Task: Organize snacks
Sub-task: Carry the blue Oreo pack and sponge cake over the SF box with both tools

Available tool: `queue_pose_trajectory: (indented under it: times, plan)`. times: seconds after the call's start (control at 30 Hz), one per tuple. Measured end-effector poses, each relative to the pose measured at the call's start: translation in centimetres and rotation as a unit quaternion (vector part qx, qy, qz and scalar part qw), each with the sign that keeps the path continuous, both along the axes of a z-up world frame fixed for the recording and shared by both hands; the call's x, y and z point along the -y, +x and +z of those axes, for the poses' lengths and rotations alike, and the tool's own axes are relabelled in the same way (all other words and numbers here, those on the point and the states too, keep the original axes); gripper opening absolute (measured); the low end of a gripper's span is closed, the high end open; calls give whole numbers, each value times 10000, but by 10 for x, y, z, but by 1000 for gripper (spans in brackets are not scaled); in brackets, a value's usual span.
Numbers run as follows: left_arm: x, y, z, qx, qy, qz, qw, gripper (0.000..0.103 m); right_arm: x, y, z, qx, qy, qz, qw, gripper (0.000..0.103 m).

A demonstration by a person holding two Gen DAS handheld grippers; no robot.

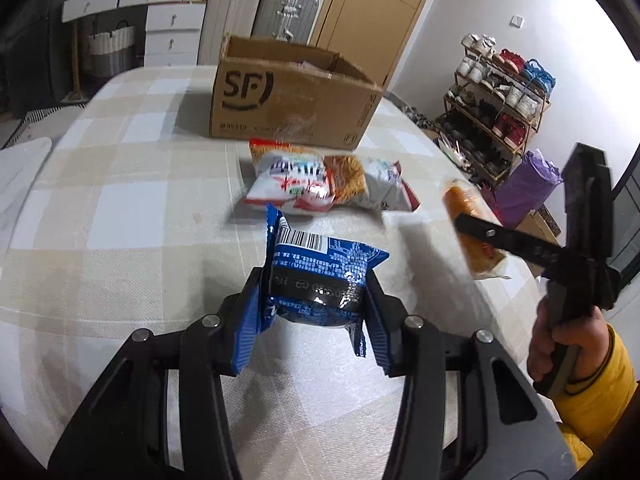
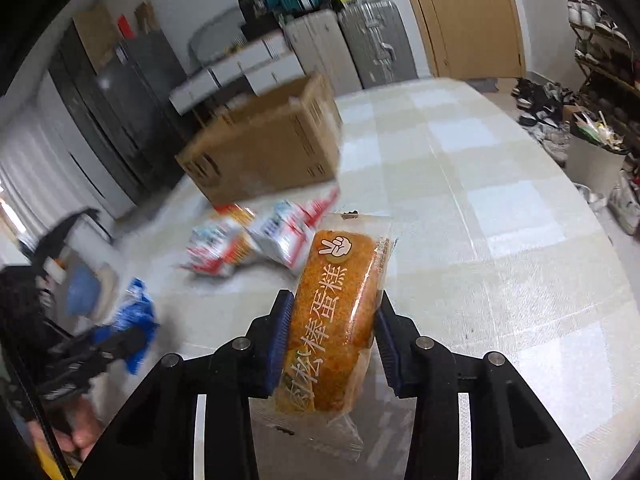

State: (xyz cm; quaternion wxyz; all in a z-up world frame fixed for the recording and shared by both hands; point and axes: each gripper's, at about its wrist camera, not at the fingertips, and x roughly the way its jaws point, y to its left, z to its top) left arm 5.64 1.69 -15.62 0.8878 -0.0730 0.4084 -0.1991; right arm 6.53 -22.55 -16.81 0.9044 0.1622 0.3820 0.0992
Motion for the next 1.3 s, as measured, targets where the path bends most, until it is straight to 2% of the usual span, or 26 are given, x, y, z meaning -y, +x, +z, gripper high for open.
queue_pose_trajectory:
  times: [0.23,0.37,0.47,0.53,0.67,0.8,1.03,1.2,1.3]
  plan:
    - [3,-17,34,380,137,56,9992,44,-10,-25,57,868,448,541,9937,40]
    - [5,-30,56,589,214,129,9979,44,-17,-44,85,1344,750,924,9838,40]
    - [5,-36,71,644,419,319,9965,44,-23,-59,102,1647,813,1170,9760,40]
    - [3,-42,82,692,327,335,9965,44,-26,-67,110,1777,863,1272,9720,40]
    - [3,-48,103,875,386,345,9948,44,-30,-81,126,2057,889,1438,9639,40]
    - [-5,-50,121,860,54,286,9959,44,-29,-85,138,2212,886,1482,9598,40]
    - [-21,-34,159,1092,-53,449,9930,44,-23,-71,169,2507,845,1464,9532,40]
    - [-30,-10,186,1248,-55,519,9908,44,-31,-43,195,2660,648,1581,9487,40]
    - [-30,12,198,1272,-38,524,9905,44,-35,-20,205,2624,578,1595,9499,40]
